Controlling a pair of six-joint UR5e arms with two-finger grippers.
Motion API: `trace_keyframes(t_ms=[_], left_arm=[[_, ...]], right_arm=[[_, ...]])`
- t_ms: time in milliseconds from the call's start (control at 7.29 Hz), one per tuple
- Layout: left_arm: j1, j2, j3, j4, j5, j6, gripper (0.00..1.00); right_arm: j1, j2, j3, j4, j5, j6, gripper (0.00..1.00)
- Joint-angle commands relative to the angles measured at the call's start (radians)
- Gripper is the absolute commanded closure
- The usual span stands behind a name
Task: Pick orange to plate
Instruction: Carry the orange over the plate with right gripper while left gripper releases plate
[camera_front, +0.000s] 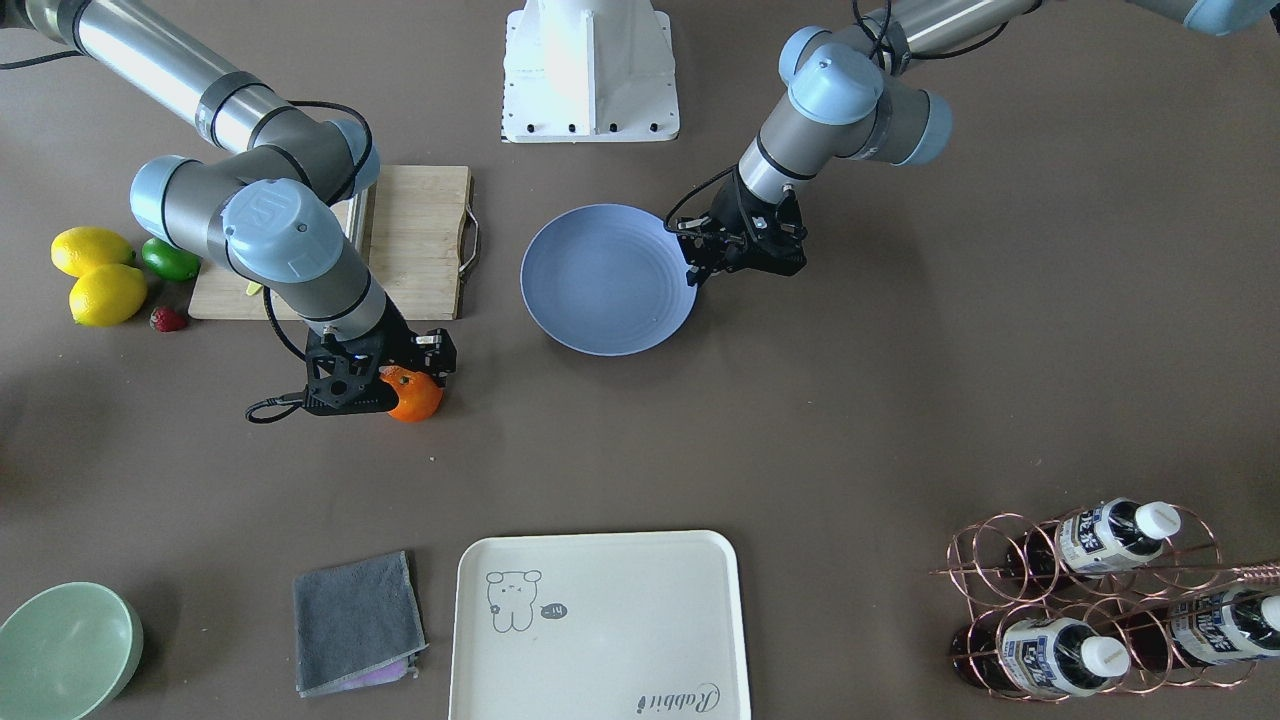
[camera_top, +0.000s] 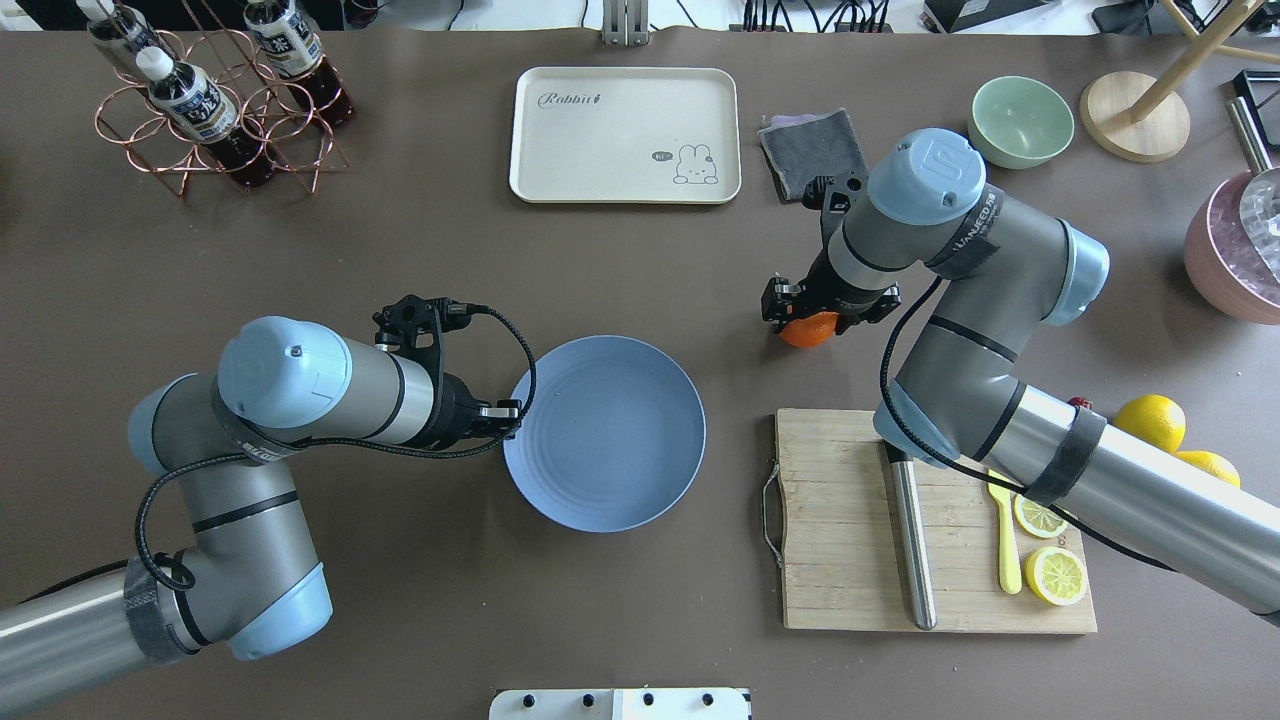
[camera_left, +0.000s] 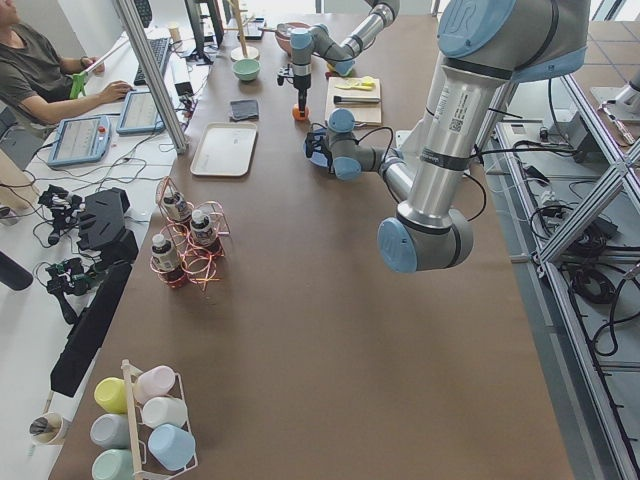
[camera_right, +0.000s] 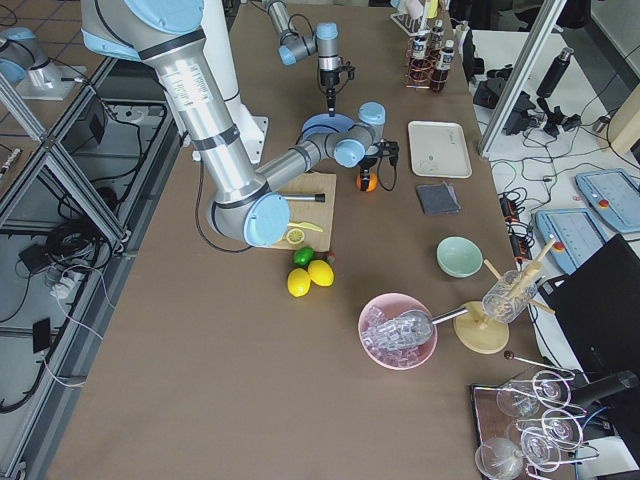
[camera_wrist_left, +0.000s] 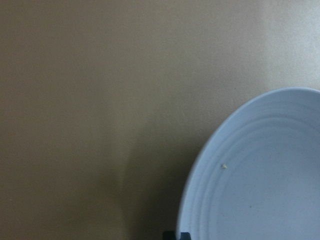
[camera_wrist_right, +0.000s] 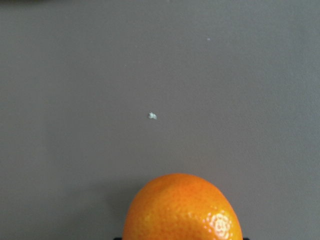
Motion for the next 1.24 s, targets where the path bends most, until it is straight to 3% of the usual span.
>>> trace_keyframes(t_ms=[0,137,275,686,1098], left_arm=[[0.001,-0.001,0.003,0.0,0.0,0.002,1.0],[0.001,-0.004,0.004,0.0,0.005,0.002,0.09],[-0.007,-0.001,0.0,0.0,0.005,0.005,0.02],[-0.114,0.01,0.001,0.0,-0.039,0.095,0.02],[-0.179,0.04,-0.002,0.0,-0.103,0.135,0.02]], right_arm=[[0.005,0.018,0.046,-0.026,0.007,0.015,1.0],[-0.015,0.027,0.119,-0.09,0.007,0.073,1.0],[-0.065,0.055,0.17,-0.138,-0.007,0.148,1.0],[-0.266,0.15,0.175,-0.151,-0.166,0.358,1.0],[-0.357,0.193,0.112,-0.148,-0.26,0.389,1.0]])
